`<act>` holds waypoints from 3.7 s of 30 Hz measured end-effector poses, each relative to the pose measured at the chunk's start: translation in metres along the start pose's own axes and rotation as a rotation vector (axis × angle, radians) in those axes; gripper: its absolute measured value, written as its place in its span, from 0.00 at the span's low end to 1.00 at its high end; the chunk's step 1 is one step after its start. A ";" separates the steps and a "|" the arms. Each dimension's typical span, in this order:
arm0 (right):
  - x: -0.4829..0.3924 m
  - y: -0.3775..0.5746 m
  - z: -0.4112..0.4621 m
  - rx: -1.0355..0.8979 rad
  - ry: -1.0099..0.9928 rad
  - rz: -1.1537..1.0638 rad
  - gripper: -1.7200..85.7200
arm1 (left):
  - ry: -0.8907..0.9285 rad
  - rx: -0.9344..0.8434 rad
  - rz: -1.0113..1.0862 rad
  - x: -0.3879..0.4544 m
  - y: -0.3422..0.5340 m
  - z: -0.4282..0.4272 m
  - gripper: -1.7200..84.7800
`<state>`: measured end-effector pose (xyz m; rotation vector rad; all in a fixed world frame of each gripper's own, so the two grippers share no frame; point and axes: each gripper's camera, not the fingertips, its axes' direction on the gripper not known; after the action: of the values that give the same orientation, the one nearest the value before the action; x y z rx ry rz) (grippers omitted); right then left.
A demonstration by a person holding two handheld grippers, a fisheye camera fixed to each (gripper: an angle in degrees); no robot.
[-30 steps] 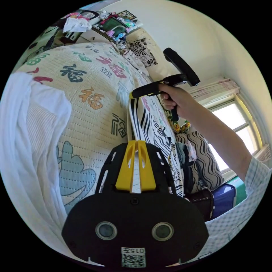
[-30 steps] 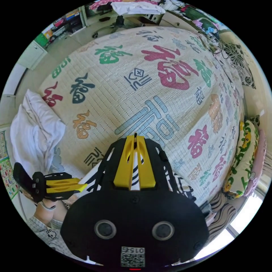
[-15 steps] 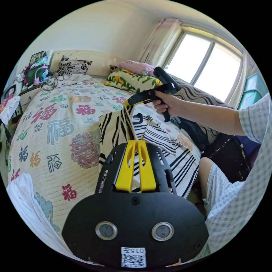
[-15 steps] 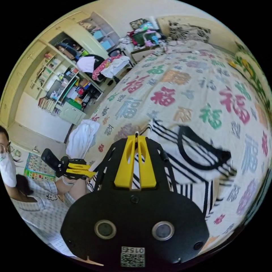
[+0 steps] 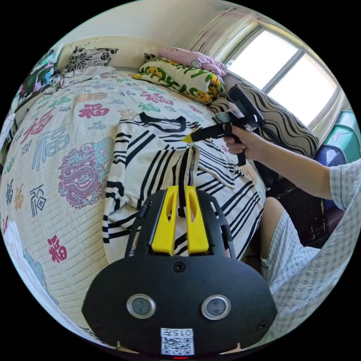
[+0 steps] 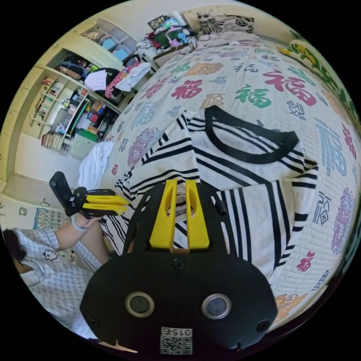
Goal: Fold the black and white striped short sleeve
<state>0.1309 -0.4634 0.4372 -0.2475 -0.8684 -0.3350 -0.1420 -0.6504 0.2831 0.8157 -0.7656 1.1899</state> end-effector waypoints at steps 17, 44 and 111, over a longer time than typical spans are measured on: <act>0.036 0.057 -0.009 -0.091 0.050 -0.046 0.01 | -0.089 -0.196 0.056 0.032 0.017 0.076 0.04; 0.277 0.035 -0.126 -0.090 -0.007 0.323 0.04 | -0.108 -0.359 -0.198 -0.129 -0.277 0.150 0.04; -0.036 0.436 -0.171 -0.097 0.085 0.283 0.05 | -0.279 -0.363 -0.262 0.020 0.128 -0.114 0.02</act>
<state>0.3970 -0.1142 0.2693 -0.4383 -0.7225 -0.1223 -0.2533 -0.5205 0.2602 0.7569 -1.0335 0.6831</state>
